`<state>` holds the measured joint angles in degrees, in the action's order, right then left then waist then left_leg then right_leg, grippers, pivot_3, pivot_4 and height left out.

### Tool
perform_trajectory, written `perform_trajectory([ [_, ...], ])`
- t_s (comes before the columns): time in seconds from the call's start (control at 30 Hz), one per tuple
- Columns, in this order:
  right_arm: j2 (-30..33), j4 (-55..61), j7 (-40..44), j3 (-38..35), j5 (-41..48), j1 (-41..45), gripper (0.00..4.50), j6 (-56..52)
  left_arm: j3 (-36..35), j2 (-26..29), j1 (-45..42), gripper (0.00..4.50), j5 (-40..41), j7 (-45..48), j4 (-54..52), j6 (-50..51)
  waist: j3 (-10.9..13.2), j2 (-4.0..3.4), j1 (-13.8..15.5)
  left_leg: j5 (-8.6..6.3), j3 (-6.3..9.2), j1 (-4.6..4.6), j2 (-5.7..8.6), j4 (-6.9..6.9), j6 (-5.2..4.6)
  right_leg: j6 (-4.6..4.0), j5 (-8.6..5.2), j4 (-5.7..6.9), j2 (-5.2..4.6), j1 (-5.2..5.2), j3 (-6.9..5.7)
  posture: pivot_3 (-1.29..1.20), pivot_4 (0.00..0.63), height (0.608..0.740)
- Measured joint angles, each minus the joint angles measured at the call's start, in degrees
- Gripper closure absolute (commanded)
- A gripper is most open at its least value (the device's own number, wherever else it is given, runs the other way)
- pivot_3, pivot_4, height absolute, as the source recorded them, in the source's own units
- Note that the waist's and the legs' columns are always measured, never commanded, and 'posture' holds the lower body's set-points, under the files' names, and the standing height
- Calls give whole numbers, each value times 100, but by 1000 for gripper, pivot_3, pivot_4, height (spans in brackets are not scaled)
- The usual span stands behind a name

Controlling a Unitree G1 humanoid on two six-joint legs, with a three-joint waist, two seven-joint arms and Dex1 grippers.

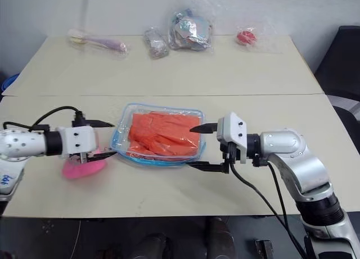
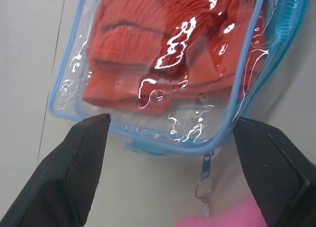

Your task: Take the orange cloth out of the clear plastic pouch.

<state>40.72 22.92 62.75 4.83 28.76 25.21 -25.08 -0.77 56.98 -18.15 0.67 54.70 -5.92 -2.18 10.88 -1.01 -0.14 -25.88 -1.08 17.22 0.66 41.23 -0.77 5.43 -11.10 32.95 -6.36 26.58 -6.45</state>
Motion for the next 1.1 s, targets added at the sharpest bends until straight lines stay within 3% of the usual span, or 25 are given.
perform_trajectory([
  [0.3,0,99,-123,-4,27,-52,0,-114,204,-88,-207,382,-224,17,446,-455,0,1,1,0,0,-1,-2,2,0,0,0,2,0,0,0,0,150,740],
  [0.57,0,110,-148,-9,24,-66,0,-112,307,-459,-352,2884,-332,-40,577,-457,-2,4,13,1,2,1,0,6,-2,2,1,2,-2,-2,-2,0,150,740],
  [0.73,-2,110,-167,-8,-20,-96,0,-67,280,-703,-325,4475,-24,-40,123,93,-2,5,16,1,3,1,1,8,-3,3,1,3,-5,-3,-1,0,150,740],
  [0.83,-14,111,-212,-6,-59,-187,0,-9,153,-966,-175,4475,463,-95,-409,1044,-2,5,12,1,4,1,0,9,-3,3,1,3,-4,-3,-1,0,150,740],
  [0.93,-27,129,-282,30,-203,-251,500,72,44,-1266,-146,4500,831,-344,-838,1989,-3,6,22,1,7,-1,0,12,-2,3,1,5,-5,-10,0,0,150,740],
  [1.1,-103,151,-577,419,-866,-593,2253,475,-19,-1816,-151,4500,1150,-909,-1391,3016,-5,11,23,1,10,-2,3,14,-2,3,2,7,-7,-11,1,0,150,740],
])
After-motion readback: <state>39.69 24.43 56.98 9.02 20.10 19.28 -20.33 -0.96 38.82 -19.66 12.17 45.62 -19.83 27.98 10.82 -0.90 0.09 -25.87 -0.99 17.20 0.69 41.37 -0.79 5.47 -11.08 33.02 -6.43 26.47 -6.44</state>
